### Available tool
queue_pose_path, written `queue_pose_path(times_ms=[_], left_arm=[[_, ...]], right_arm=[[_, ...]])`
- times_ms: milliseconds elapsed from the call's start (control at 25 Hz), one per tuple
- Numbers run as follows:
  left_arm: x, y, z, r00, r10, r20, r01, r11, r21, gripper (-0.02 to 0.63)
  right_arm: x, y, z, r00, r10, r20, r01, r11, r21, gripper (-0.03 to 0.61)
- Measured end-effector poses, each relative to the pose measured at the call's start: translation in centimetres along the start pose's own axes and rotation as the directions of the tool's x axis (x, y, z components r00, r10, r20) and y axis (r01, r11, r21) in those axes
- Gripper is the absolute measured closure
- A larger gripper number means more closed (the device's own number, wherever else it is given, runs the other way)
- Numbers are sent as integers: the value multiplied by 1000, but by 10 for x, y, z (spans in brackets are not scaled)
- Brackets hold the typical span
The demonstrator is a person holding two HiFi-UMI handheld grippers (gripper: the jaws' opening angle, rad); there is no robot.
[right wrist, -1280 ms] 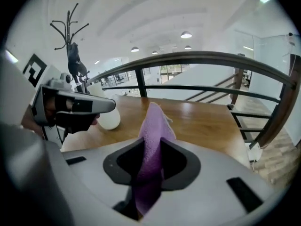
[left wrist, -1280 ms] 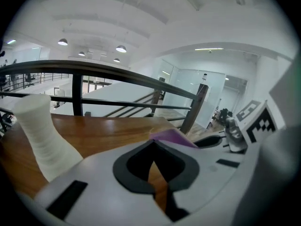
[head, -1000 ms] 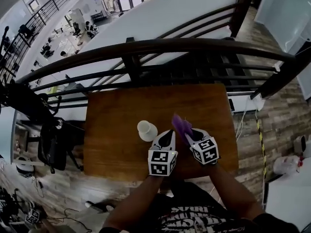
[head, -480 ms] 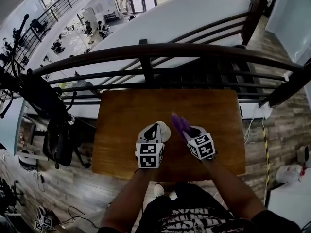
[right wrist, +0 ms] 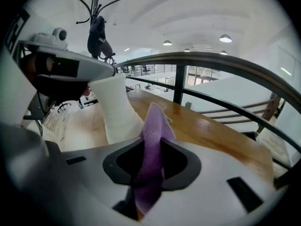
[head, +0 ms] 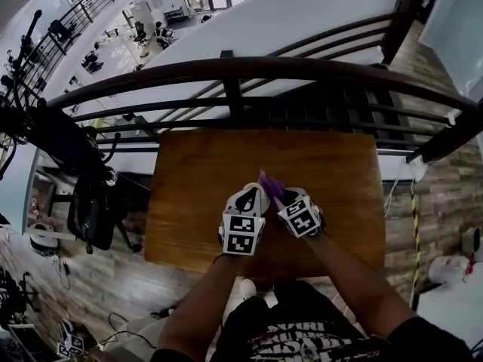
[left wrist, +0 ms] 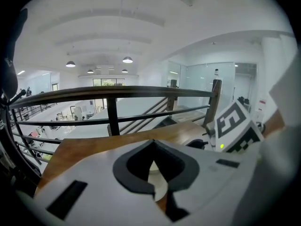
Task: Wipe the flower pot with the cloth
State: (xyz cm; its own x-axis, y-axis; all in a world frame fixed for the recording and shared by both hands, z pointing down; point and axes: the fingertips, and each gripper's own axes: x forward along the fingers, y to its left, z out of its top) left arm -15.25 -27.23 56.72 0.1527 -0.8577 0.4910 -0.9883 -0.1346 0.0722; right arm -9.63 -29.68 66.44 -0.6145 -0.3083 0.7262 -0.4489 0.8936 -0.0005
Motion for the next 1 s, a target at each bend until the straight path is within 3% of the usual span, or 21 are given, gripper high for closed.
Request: queue_pose_path(times_ms=[120,480,680,840,1000], left_arm=[[3,-1,2,1000,-5,21,5,1000,-12,616],[3,-4,4,999,-16,31,17,1000,-20,615],[3,-4,3,999,-14,36,14,1000,-17,615],[5,-4,4,999,-21,38,22,1000,-20,615],[6,-4,5,998,-31,46,33,999,-31,616]], right_arm=[[3,9,-5,999,32,-14,-33,998,-49,499],[-20,77,-27,987,158,-7,-158,987,-9,499],[-9,113,-21,975,221,-13,-222,973,-70,499],[-6,116,-16,971,238,-25,-240,965,-103,499],[-6,97,-27,977,213,-29,-214,974,-76,499]])
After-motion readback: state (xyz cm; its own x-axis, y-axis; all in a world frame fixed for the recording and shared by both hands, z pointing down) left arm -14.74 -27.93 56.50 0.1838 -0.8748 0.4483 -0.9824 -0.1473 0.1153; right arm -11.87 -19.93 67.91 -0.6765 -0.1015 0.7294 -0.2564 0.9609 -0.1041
